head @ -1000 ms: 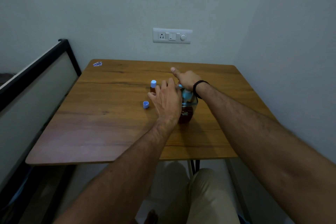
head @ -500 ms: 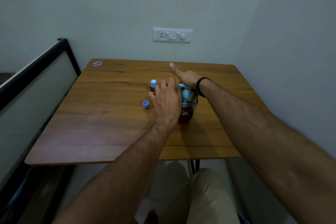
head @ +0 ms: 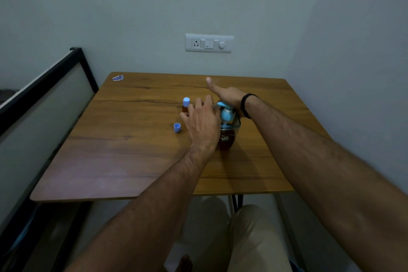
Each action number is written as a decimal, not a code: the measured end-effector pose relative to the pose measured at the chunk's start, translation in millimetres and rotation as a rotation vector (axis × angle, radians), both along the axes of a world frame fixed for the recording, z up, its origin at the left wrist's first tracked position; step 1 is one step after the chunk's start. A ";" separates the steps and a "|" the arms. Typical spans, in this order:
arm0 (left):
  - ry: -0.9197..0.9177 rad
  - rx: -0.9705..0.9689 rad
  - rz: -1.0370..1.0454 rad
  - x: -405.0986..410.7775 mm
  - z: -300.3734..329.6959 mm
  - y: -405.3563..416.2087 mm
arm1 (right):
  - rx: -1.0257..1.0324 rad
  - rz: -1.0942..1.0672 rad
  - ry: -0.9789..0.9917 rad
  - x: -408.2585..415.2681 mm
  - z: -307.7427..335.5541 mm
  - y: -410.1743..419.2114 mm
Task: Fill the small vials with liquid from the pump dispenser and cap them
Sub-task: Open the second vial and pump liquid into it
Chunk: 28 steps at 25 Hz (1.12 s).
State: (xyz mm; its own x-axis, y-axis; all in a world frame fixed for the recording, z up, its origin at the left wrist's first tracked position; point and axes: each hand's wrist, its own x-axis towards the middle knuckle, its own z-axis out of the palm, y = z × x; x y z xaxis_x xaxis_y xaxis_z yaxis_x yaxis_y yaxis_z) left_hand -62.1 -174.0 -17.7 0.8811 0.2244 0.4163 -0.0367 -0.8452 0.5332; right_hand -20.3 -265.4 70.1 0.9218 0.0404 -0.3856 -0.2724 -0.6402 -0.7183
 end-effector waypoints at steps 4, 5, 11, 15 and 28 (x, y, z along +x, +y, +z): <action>0.012 0.004 0.002 0.2 -0.5 -0.1 | -0.131 -0.039 -0.152 1.1 -8.9 1.9; 0.010 0.002 0.002 -0.1 -0.2 -0.5 | -0.115 -0.029 -0.122 1.0 -6.9 0.9; 0.014 -0.012 -0.010 0.4 -0.2 0.4 | 0.003 -0.057 -0.079 -1.0 -5.5 1.7; 0.011 -0.003 0.001 0.6 -1.3 0.5 | -0.062 -0.056 -0.097 2.7 -8.4 1.4; 0.010 -0.004 -0.005 -0.2 -0.3 0.7 | 0.040 -0.029 0.034 -4.0 0.6 -2.3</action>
State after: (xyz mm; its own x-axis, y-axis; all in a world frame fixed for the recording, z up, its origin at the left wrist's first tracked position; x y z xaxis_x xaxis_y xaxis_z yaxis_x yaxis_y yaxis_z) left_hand -62.3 -173.3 -18.0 0.8865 0.2212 0.4064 -0.0357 -0.8431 0.5366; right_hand -24.3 -267.6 70.7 0.9093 0.0297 -0.4151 -0.3152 -0.6022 -0.7335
